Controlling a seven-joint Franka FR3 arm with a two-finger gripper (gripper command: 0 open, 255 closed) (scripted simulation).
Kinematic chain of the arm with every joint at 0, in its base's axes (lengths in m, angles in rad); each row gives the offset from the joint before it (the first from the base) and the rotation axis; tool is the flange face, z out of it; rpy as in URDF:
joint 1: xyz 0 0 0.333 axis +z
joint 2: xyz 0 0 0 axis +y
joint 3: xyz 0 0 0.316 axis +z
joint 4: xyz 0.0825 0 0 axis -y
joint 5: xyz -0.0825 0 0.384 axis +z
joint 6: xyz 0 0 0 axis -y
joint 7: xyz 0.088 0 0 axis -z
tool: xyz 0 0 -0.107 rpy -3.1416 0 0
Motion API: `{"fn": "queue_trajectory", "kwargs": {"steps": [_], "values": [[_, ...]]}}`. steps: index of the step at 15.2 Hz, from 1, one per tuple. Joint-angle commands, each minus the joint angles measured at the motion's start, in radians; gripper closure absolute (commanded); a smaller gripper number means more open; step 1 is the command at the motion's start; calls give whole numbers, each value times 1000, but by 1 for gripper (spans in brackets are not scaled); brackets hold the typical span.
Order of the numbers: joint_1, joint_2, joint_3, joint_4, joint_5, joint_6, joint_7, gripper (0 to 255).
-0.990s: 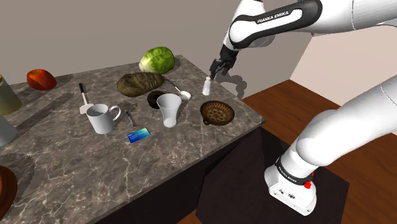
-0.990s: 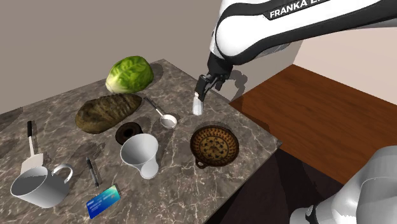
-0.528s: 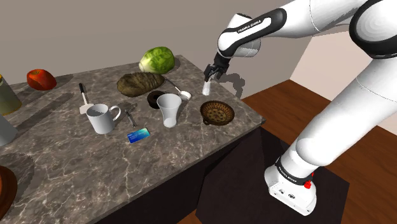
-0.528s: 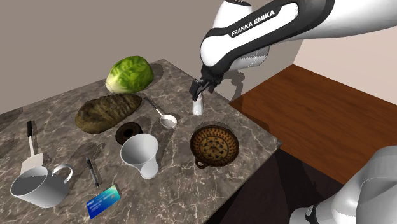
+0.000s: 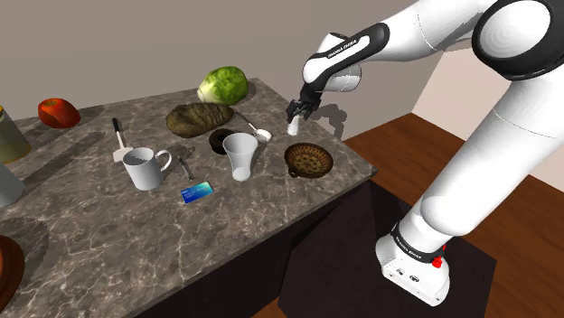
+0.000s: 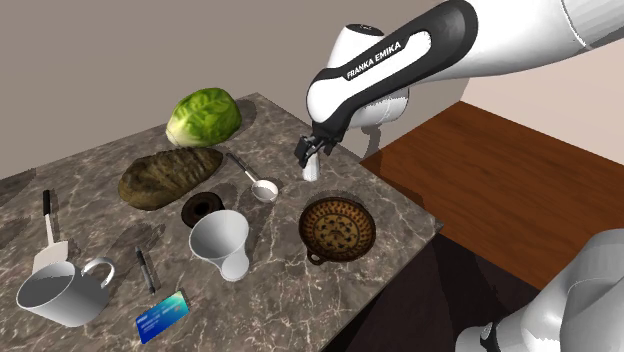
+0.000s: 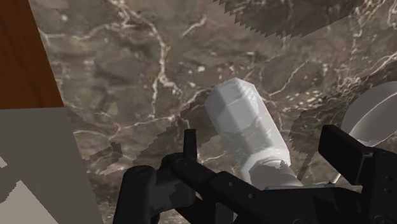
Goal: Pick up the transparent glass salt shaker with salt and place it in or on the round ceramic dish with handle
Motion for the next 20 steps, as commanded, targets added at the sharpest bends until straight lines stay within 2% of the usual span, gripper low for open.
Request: {"fn": "queue_trajectory", "kwargs": {"steps": [1,6,7,16,20], "values": [[0,4,0,1,2,4,-2,0],[0,4,0,1,2,4,-2,0],[0,4,0,1,2,4,-2,255],[0,4,0,1,2,4,-2,255],[-2,-30,-2,20,-21,-48,19,255]]}}
